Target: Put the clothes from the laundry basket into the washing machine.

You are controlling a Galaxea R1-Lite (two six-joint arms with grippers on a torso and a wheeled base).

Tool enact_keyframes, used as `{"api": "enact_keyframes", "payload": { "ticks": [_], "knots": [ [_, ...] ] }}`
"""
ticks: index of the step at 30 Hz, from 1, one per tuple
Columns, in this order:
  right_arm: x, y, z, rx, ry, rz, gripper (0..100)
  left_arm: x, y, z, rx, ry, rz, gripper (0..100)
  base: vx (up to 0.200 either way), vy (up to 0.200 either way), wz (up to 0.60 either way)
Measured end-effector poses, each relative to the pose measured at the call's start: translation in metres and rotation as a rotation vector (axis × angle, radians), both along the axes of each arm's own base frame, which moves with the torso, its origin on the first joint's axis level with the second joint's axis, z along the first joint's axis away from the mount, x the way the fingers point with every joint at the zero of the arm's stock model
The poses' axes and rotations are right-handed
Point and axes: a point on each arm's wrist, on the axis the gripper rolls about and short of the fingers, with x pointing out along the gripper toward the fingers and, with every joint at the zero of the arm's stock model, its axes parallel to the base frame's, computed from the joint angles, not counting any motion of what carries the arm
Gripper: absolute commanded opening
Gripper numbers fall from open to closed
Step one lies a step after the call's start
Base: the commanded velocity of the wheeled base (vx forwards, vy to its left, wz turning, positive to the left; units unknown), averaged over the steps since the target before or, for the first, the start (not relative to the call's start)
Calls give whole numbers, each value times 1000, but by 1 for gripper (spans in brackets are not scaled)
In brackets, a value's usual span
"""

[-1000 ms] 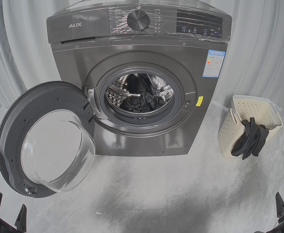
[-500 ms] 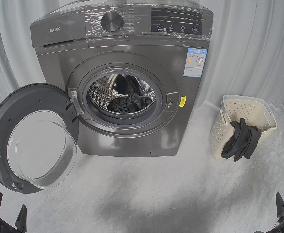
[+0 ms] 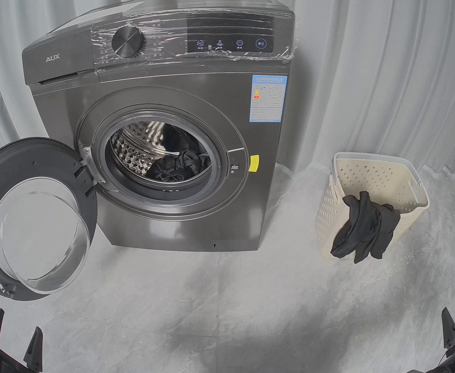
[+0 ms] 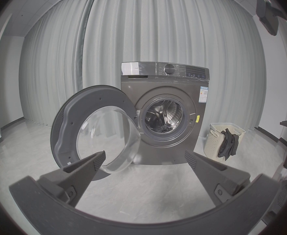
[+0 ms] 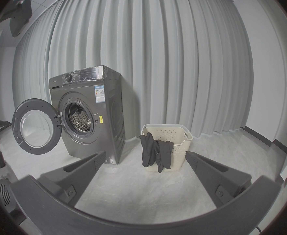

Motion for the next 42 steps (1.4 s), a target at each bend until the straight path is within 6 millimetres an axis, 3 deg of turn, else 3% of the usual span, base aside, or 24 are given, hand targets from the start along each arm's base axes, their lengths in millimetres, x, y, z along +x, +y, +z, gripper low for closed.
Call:
{"api": "enact_keyframes", "payload": {
  "ticks": [42],
  "knots": [
    [0,0,0,0,1,1,100,0,0,0,-2,1,9,100,0,-195,0]
  ]
}}
